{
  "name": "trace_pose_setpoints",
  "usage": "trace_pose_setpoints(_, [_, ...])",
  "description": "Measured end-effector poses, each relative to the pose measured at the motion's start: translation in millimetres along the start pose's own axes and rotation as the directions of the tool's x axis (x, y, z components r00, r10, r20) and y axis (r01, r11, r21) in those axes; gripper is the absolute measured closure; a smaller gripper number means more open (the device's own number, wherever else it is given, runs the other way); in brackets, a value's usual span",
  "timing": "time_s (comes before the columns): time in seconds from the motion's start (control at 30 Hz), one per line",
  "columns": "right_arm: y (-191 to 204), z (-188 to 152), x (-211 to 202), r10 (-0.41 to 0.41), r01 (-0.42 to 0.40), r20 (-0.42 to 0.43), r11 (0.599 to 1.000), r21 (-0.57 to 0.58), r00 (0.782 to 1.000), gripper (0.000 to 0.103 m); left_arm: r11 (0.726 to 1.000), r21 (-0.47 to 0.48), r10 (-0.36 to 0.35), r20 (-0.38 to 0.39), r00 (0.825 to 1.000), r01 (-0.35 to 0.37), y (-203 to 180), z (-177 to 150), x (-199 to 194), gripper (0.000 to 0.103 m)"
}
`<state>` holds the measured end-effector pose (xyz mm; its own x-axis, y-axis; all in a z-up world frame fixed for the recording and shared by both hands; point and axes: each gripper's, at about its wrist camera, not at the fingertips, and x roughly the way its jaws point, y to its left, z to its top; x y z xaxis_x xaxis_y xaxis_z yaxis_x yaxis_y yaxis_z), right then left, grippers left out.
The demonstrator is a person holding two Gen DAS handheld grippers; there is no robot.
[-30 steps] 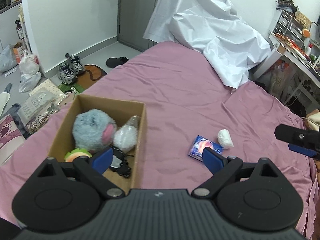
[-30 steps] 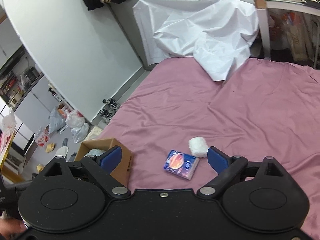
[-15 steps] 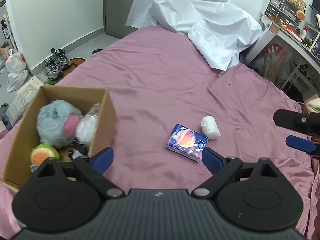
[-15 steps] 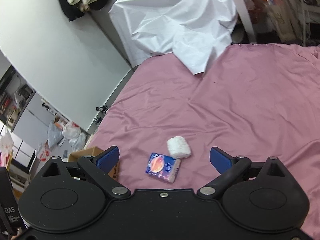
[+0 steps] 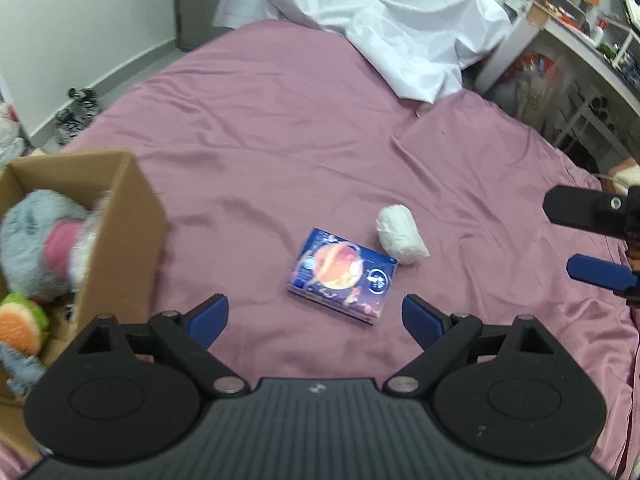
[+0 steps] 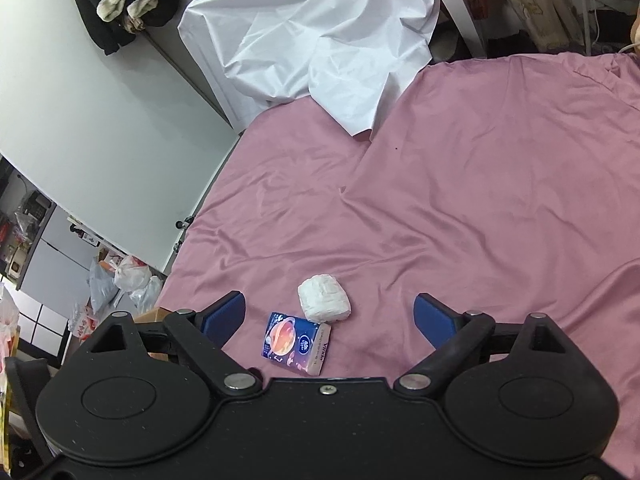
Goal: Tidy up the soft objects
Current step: 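Close the left tool on the blue tissue box while the right tool grasps the white bundle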
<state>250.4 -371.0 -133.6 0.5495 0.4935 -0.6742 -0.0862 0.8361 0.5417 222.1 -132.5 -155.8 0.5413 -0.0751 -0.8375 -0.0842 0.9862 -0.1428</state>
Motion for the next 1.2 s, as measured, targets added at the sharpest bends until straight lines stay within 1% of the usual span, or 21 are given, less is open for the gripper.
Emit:
trace_pose_setpoints(0.17, [1,-1,14,-0.012,0.011,-0.035,1.0,-0.02,0.999,0.011,1.0,0.018,-0.023,-0.041,0.999,0.023,-6,2,24,0.009])
trace_pose_setpoints(0.27, [0,-4,27,-0.022,0.02,-0.064,1.0,-0.019,0.998,0.011,0.999,0.042,-0.02,-0.051,0.998,0.023,-9,2,36,0.009])
trace_pose_setpoints(0.33, [0,-4,35,-0.022,0.02,-0.077,1.0,-0.019,0.997,0.013,0.998,0.052,-0.025,-0.051,0.998,0.028,-10,2,43,0.009])
trace_pose_setpoints(0.53, [-1,-1,61,0.014,-0.012,-0.114,1.0,0.019,0.993,0.021,0.998,0.049,-0.022,-0.053,0.998,0.025,-6,3,59,0.009])
trace_pose_setpoints(0.67, [-3,-2,74,0.0,0.005,-0.138,0.999,0.032,0.99,0.024,0.998,0.057,-0.026,-0.053,0.998,0.029,-5,4,66,0.01])
trace_pose_setpoints(0.83, [-2,1,89,0.001,0.003,-0.149,1.0,0.025,0.989,0.025,0.998,0.059,-0.026,-0.039,0.999,0.028,-1,5,71,0.011])
trace_pose_setpoints(0.93, [-3,3,98,0.003,0.002,-0.156,1.0,0.028,0.988,0.027,0.998,0.057,-0.023,-0.032,0.999,0.025,0,8,72,0.019])
trace_pose_setpoints(1.0, [-2,3,101,0.01,-0.005,-0.161,1.0,0.031,0.987,0.029,0.999,0.037,-0.02,-0.03,0.999,0.021,3,10,71,0.029])
trace_pose_setpoints(1.1, [6,2,102,0.023,-0.022,-0.151,1.0,0.003,0.988,0.029,1.0,0.009,-0.022,-0.03,0.999,0.023,9,13,71,0.029])
trace_pose_setpoints(1.2, [13,2,106,0.026,-0.028,-0.136,0.999,-0.019,0.99,0.029,0.999,0.023,-0.022,-0.029,0.999,0.023,8,12,71,0.029])
